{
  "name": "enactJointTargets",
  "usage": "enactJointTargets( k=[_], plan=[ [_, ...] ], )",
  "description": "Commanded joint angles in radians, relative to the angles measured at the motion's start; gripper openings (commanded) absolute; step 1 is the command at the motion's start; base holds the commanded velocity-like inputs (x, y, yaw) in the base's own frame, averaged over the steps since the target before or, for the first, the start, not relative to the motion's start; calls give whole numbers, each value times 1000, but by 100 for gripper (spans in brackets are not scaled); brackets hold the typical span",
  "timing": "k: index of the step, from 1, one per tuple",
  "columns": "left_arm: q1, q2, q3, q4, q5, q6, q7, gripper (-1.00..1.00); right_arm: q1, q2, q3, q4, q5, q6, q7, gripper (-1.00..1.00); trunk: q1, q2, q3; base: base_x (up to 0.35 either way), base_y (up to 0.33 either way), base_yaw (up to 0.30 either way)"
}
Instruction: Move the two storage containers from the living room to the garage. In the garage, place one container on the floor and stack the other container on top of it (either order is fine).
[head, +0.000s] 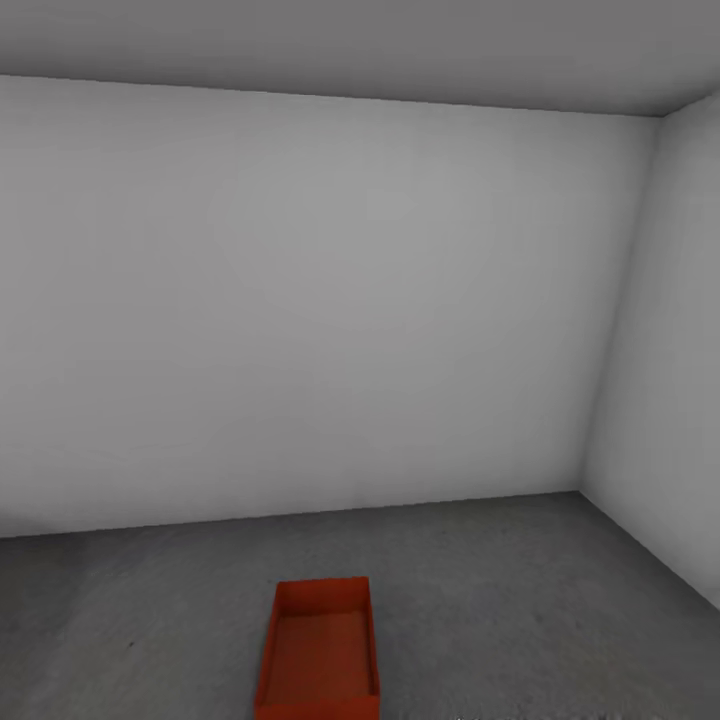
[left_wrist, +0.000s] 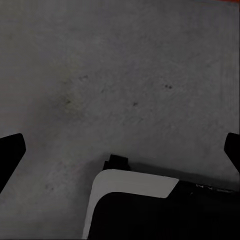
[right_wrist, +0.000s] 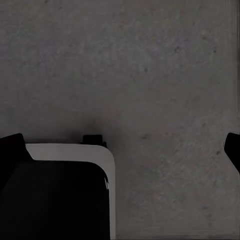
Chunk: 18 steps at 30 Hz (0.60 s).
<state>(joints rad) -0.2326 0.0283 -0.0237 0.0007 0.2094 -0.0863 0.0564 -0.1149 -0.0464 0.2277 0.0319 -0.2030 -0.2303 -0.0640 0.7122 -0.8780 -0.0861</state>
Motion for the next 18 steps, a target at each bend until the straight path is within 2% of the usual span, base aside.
enactJointTargets(
  k=[1,4,18],
  plan=[
    [12,1,-3,0,23,-3,-25,100,-2,0,8,3,-9,-6,0,100,0,-1,-2,0,0,-285],
    [32,1,-7,-4,56,-27,-67,100,-2,0,8,3,-9,-5,0,100,0,-1,-2,0,0,-285],
    [35,2,-11,-11,53,-38,-72,100,-2,5,8,2,-8,-6,0,100,0,-1,-2,0,0,-286]
  ],
)
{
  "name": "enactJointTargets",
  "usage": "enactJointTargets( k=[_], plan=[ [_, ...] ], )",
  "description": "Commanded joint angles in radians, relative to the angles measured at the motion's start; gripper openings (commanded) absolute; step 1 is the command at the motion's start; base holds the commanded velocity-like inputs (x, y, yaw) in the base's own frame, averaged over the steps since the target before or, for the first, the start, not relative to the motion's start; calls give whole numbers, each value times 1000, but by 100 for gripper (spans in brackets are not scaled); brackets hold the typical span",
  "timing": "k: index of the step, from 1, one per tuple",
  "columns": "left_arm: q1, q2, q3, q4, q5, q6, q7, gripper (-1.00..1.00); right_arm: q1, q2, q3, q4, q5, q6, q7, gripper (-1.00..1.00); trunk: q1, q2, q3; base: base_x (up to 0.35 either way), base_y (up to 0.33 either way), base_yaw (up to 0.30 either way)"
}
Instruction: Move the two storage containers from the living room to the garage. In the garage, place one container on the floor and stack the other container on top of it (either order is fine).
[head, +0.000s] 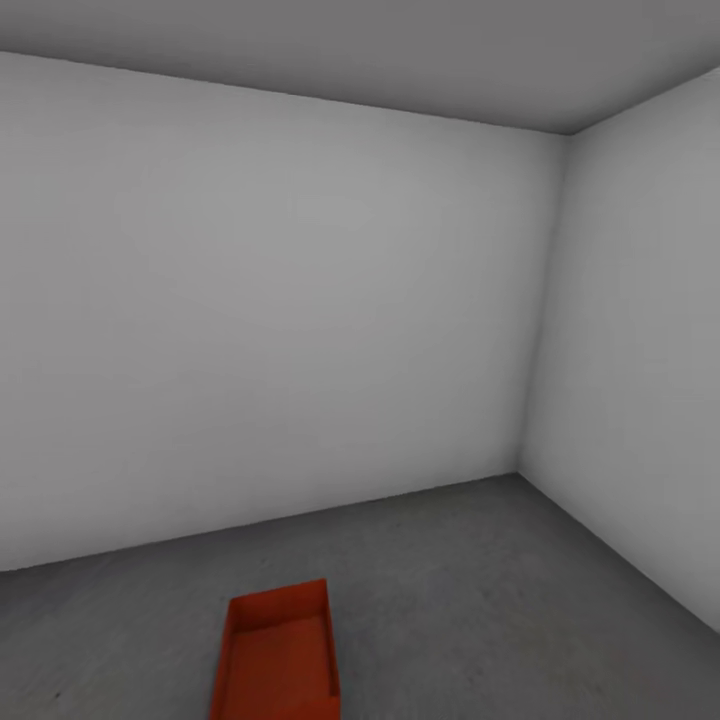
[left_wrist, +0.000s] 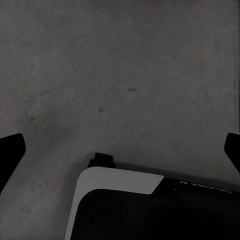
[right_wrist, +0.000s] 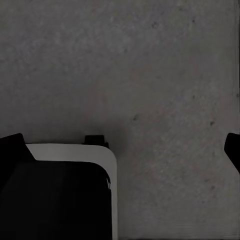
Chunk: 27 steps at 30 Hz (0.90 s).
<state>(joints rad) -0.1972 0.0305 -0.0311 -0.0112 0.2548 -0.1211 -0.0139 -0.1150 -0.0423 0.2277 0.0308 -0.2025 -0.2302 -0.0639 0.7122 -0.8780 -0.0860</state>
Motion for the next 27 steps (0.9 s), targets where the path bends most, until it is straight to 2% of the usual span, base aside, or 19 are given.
enactJointTargets(
  k=[1,27],
  plan=[
    [-1,0,-4,1,7,-3,-1,100,-2,1,8,3,-9,-6,0,100,0,-1,-2,0,0,-286],
    [-1,0,-5,0,7,-3,-1,100,-2,-2,10,3,-1,-3,0,100,0,-1,-2,0,0,-286]
  ],
)
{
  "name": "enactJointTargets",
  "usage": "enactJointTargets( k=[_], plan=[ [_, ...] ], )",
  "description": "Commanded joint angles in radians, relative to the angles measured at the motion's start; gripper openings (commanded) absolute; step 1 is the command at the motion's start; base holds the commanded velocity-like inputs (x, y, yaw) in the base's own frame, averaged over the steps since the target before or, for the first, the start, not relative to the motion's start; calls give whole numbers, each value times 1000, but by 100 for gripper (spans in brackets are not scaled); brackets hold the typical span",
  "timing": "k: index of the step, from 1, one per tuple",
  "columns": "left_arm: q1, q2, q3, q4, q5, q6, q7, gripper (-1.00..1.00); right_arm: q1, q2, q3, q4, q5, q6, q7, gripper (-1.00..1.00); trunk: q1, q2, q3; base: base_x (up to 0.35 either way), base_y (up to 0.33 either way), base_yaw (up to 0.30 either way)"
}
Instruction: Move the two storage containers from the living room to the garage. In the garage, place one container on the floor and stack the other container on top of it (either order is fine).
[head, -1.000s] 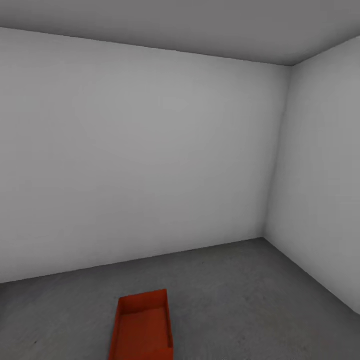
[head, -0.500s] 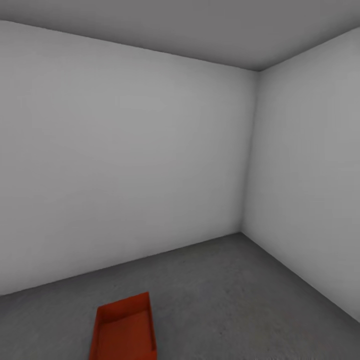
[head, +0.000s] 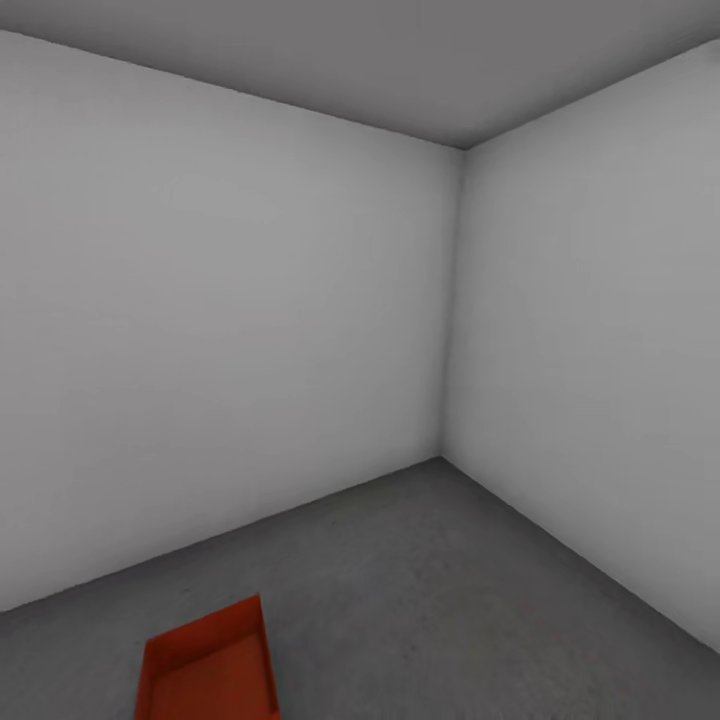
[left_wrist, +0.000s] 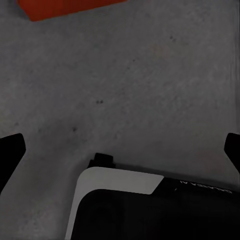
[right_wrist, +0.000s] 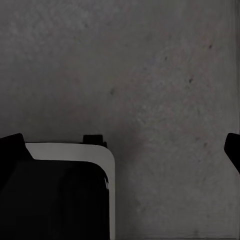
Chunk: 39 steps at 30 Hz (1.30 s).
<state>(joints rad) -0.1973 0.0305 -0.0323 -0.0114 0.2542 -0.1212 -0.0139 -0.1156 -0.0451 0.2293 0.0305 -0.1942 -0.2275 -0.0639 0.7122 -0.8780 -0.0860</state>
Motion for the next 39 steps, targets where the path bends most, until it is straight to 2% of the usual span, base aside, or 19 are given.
enactJointTargets(
  k=[1,39],
  plan=[
    [-1,0,-4,1,8,-3,-1,100,-1,1,8,3,-9,-6,-1,100,0,-1,-2,0,0,-286],
    [-1,0,-4,1,7,-3,-1,100,-1,0,8,3,-11,-9,-1,100,0,-1,-2,0,0,-286]
  ],
)
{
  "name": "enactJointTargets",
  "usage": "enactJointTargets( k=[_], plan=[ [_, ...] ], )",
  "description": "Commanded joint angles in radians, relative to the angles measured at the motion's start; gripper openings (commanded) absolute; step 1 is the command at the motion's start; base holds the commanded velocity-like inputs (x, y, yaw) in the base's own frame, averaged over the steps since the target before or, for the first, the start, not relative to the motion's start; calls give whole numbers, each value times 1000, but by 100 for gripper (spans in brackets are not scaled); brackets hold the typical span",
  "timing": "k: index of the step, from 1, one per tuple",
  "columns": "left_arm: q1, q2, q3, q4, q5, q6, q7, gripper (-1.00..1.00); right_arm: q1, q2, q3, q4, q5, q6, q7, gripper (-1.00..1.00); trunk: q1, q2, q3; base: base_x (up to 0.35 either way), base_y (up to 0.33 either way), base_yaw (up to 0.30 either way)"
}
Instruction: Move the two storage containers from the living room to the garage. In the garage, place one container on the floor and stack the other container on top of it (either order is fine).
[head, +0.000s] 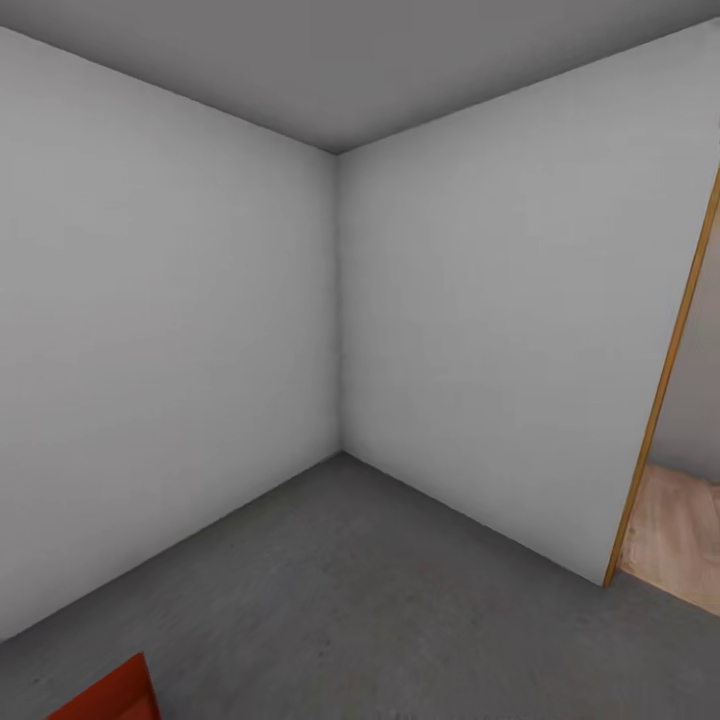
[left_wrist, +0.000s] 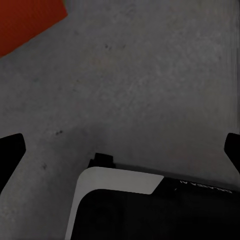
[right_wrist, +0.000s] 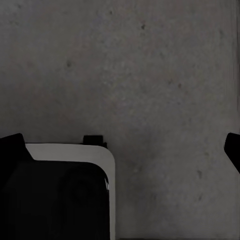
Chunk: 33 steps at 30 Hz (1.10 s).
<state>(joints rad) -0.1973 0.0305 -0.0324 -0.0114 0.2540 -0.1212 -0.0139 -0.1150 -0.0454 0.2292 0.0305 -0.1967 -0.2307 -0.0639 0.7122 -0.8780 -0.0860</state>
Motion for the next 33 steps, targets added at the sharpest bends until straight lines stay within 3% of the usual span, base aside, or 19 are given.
enactJointTargets(
  k=[1,33],
  plan=[
    [-1,0,-4,1,7,-3,-1,100,-2,0,9,3,-9,-6,-1,100,0,-1,-2,0,0,-286],
    [0,0,-3,1,8,-3,-1,100,-2,-2,10,3,-8,-2,-1,100,0,-1,-2,0,0,-286]
  ],
)
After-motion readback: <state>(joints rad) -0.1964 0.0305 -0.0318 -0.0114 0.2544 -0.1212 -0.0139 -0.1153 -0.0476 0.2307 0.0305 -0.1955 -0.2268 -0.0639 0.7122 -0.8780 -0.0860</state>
